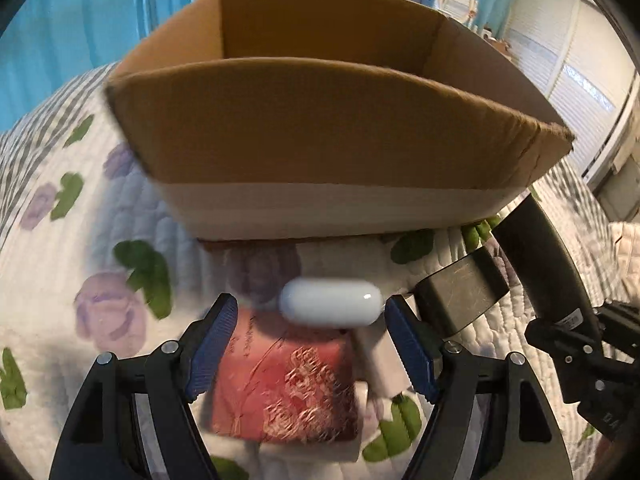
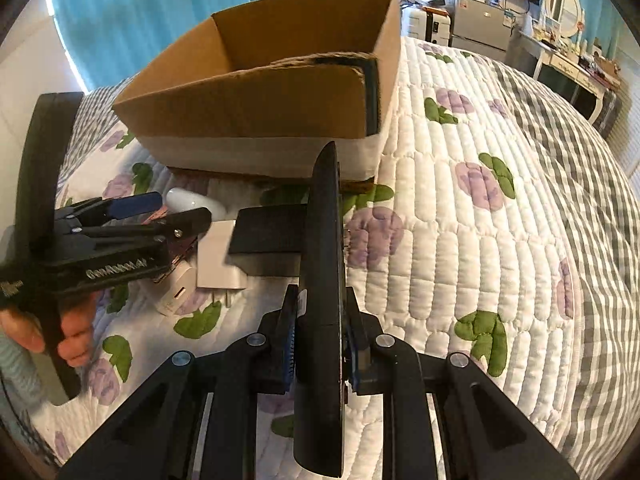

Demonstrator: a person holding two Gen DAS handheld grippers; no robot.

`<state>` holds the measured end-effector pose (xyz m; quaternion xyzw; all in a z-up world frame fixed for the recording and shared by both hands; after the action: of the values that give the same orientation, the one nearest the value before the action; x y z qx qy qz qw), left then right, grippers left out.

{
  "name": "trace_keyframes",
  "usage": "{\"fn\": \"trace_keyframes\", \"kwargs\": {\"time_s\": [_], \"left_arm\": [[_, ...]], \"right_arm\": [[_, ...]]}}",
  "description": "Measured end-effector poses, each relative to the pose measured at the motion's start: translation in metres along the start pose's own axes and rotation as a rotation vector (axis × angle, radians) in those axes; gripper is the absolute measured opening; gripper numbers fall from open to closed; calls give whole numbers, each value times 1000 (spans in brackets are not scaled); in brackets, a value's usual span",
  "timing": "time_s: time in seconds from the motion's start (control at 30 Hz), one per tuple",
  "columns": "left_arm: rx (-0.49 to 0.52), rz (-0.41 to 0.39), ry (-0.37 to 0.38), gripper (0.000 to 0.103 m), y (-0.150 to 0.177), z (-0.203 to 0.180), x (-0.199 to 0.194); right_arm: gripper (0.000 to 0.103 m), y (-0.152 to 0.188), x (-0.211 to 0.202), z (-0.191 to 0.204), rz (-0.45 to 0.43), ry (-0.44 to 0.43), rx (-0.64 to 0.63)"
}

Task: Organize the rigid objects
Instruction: 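Grasp the black remote with the right tool while the left reaches the earbud case, then grasp the white earbud case with the left tool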

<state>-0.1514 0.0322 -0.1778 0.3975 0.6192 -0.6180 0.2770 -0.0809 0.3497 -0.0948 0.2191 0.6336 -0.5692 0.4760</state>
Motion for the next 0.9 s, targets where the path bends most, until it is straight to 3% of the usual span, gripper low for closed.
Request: {"fn": "trace_keyframes", "kwargs": {"time_s": [0.07,0.13,0.17,0.37,0.63,0.9], "left_arm": [[-1,-4,25,73,-2,-5,3],[-4,7,48,53,-4,-7,5],[-6,12,56,51,-4,-7,5],[-25,30,50,51,-1,-3,-8],[4,49,65,51,10,-6,-54],[58,-26,104,51,-6,-14,-119]], "right_arm": [[18,1,2,-2,4,-4,1],[18,2,4,-2,9,-12,4],[18,2,4,-1,10,-16,4],[18,1,-5,-1,-9,-22,-1],[18,0,-29,7,-44,-18,-19],[18,-16,-70,19,-104,-28,-66]]}}
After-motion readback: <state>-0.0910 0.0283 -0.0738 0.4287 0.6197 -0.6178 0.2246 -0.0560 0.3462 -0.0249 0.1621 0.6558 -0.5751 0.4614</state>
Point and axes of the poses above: each gripper's, at about its wrist camera, not at the fingertips, and x roughly the way its jaws point, z to its left, y to its underside, the point moved 2 cm from there along x, roughly the way its jaws point, and after that the axes turned 1 degree about z, right-handed, at the moved point
